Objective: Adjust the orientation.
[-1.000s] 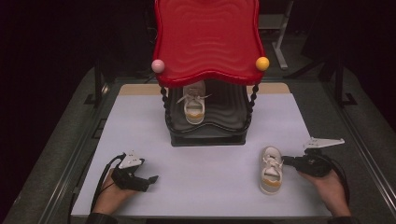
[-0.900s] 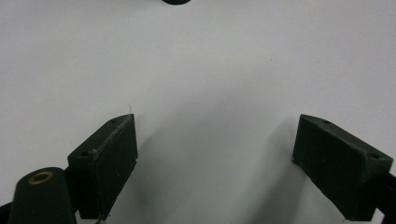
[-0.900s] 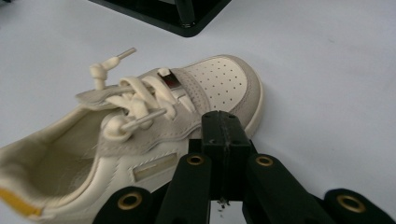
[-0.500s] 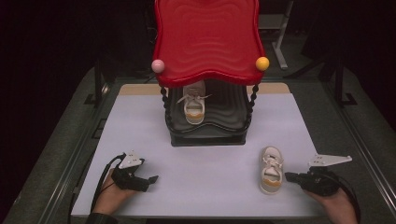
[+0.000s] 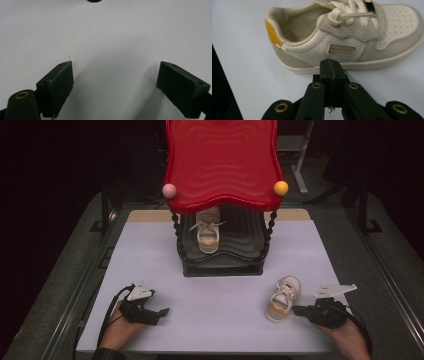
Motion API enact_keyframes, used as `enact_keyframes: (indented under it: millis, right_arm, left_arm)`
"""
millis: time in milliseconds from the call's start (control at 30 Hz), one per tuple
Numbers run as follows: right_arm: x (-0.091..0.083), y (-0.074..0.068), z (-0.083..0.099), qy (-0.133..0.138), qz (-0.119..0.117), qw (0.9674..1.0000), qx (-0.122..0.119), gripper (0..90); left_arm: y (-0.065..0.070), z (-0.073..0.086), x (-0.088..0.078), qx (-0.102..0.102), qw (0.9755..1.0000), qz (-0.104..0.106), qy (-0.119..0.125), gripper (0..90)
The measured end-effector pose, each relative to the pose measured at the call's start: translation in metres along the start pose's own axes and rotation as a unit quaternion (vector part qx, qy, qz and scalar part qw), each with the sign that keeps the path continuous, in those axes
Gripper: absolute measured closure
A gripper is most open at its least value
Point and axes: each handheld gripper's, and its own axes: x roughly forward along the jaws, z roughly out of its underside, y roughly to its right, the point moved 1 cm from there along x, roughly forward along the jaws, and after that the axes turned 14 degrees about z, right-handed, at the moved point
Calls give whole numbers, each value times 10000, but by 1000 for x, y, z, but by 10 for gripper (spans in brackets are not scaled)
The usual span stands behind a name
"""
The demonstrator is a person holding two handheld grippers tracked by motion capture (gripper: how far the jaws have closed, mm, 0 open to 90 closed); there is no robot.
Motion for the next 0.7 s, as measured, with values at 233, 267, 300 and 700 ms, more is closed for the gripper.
enact_keyframes:
  millis: [233,267,300,700]
  right_arm:
    - [8,-5,-8,8,-39,9999,-146,876]
    - [7,-5,-8,22,-10,9999,-137,850]
    - [4,-5,-8,76,-9,9999,-109,836]
    - [-11,-21,-37,778,-634,9949,100,648]
  left_arm:
    - [0,0,0,1,10000,4,4,131]
    - [0,0,0,-1,10000,4,3,131]
    - [0,0,0,2,10000,2,3,132]
    - [0,0,0,-1,10000,-1,15,132]
